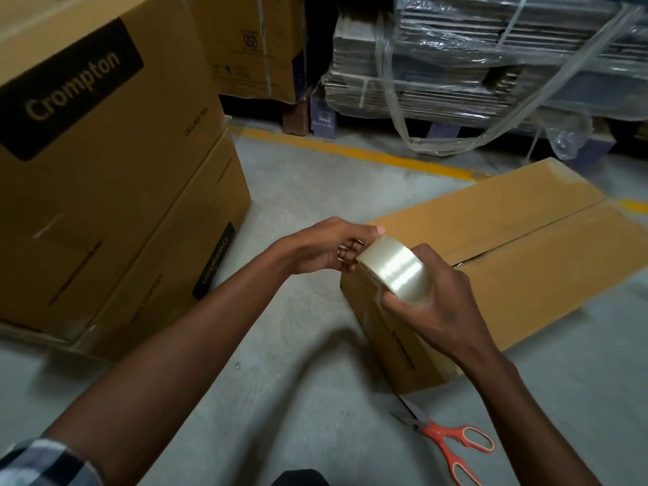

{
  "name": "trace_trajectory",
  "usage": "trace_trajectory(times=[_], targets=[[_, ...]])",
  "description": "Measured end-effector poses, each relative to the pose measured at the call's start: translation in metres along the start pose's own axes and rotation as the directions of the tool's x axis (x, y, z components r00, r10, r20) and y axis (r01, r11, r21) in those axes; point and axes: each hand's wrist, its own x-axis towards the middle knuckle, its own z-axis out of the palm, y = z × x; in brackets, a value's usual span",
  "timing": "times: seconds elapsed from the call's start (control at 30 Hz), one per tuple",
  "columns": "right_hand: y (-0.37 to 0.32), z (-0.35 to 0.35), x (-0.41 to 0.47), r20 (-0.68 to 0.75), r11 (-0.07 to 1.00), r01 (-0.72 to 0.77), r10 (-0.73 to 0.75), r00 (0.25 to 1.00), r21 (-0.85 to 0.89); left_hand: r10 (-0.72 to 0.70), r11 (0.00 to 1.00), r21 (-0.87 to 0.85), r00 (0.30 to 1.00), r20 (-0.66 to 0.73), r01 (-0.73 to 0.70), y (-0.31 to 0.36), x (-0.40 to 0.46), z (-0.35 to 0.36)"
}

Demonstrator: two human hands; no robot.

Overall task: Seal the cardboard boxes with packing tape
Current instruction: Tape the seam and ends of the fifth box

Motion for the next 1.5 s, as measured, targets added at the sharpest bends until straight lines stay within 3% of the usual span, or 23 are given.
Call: trace_trajectory(times=[0.1,0.3,0.4,0.53,0.7,0.97,1.23,1.33,1.5], targets=[[0.000,-0.004,0.000,0.025,1.000,0.010,-0.011,1.000,0.024,0.005,1.000,-0.005,0.997,0.081,-0.005,-0.006,0.006,-0.013],[0.006,-0.002,0.004,0.001,0.999,0.005,-0.005,1.000,-0.031,0.077,0.990,0.117,0.997,0.027,-0.080,-0.005,0.018,-0.018],[0.009,-0.003,0.007,-0.020,1.000,-0.002,0.002,1.000,-0.025,0.085,0.991,0.098,0.994,0.066,-0.091,0.001,0.019,-0.024],[0.003,0.001,0.013,-0.030,0.999,-0.048,0.048,0.998,0.002,0.100,0.976,0.202,0.991,-0.092,-0.080,0.006,0.030,-0.023],[0.003,-0.013,-0.005,-0.026,0.982,-0.177,0.176,0.984,-0.065,0.308,0.860,0.494,0.903,-0.300,-0.129,0.031,0.051,-0.049],[0.006,-0.032,-0.068,-0.059,0.941,-0.336,0.333,0.941,-0.046,0.315,0.760,0.650,0.864,-0.393,0.019,-0.008,0.087,-0.030],[-0.002,-0.032,-0.064,-0.090,0.929,-0.370,0.368,0.926,-0.010,0.534,0.570,0.820,0.732,-0.424,0.059,-0.029,0.095,-0.020],[0.002,-0.029,-0.061,-0.076,0.939,-0.319,0.312,0.947,-0.126,0.500,0.631,0.773,0.728,-0.469,0.065,-0.035,0.099,-0.019],[0.005,-0.028,-0.064,-0.070,0.935,-0.324,0.317,0.946,-0.142,0.386,0.805,0.593,0.748,-0.540,0.012,-0.041,0.099,-0.019]])
